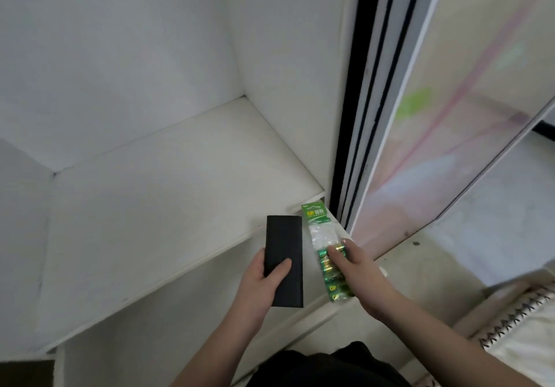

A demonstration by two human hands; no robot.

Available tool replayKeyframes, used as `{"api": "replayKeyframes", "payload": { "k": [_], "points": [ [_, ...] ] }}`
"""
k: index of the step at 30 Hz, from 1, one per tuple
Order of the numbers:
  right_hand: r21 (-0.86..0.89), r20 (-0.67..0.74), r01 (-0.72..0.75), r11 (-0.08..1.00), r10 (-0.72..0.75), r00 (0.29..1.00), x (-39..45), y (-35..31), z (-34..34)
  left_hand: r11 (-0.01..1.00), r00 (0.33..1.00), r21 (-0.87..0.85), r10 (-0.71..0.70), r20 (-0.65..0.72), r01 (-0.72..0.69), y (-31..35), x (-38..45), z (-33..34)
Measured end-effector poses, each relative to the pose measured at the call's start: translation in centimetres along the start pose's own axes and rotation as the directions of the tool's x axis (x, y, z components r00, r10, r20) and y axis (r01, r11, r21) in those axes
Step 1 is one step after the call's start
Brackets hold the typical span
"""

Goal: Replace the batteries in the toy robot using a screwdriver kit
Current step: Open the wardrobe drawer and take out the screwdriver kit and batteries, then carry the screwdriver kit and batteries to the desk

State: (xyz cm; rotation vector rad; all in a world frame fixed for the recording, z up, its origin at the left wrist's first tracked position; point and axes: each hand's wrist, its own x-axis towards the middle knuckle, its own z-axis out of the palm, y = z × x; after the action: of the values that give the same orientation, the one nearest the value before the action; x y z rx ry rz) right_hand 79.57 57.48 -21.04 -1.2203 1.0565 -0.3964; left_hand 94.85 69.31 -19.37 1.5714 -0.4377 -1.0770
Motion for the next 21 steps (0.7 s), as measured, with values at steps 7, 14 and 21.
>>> {"api": "replayKeyframes", "payload": {
  "k": [7, 14, 21],
  "points": [
    [0.158, -0.285, 0.01, 0.987, 0.036, 0.958, -4.7, 0.5, -2.5, 0.988, 0.961, 0.149, -0.011, 0.276, -0.031, 0.5, 1.4, 2.5],
    [0.271, -0.586, 0.065, 0.96, 0.111, 0.803, -8.6, 1.9, -5.8, 0.942, 0.829, 0.275, 0.007, 0.559, -0.194, 0.1, 2.1, 7.1],
    [0.296, -0.743, 0.125, 0.947, 0.146, 0.653, -10.9, 2.0, -10.2, 0.931, 0.71, 0.285, -0.04, 0.703, -0.23, -0.5, 2.4, 14.5]
  ]
}}
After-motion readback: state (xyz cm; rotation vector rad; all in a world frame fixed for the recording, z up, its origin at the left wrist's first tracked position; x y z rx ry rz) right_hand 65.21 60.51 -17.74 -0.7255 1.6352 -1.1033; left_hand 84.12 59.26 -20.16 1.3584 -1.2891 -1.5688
